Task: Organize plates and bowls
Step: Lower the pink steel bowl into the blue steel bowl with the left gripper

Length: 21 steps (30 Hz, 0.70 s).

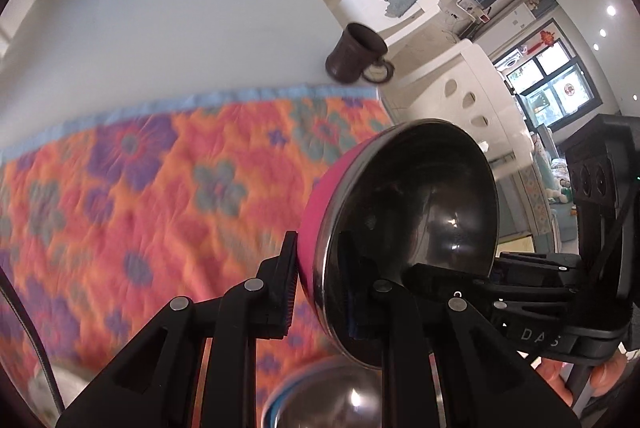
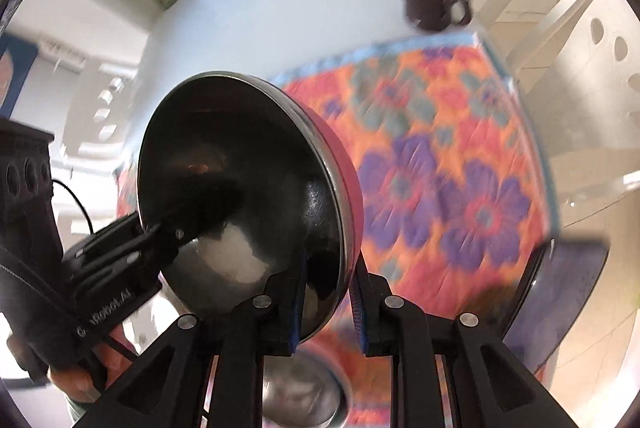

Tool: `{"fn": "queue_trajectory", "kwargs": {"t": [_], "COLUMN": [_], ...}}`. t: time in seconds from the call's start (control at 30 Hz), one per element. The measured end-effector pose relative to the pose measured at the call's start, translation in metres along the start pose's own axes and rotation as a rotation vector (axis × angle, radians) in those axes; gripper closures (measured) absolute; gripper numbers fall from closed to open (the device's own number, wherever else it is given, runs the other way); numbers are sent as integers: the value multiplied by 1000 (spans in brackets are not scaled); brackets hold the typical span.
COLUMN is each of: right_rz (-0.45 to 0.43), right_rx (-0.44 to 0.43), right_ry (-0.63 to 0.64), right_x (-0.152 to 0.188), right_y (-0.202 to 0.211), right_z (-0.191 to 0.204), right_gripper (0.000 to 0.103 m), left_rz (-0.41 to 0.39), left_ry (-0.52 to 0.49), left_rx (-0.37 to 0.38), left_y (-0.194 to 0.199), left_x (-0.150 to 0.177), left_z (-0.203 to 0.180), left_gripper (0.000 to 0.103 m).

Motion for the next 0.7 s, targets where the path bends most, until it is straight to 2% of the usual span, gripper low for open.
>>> {"fn": "queue_trajectory", "kwargs": {"t": [0.17,0.4,0.7], "right_rz": [37,75,88], "right_rx": [-9,-2,8], "right_ry": [43,-14,-65], "right_x": [54,116,152], "right_y": [7,19,23], "right_z": [20,20,19], "right_gripper": [84,83,83], "left_rz": [9,12,27], "left_ry": [-7,-51,-13], "left_rx": [-9,-19,-7], "left_y": [27,50,61], "left_x": [47,90,128], "left_z": [-6,-18,-17], "left_gripper": [87,87,87]}}
Point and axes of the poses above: each gripper's, at about its wrist camera, not at the fingertips, and y roughly against the way its jaws point, z to its left, x to its underside, the point moved 8 cm from there along -y, roughly the way its jaws point, and after that the axes turned 12 degrees about -z, right-handed, at the moved point
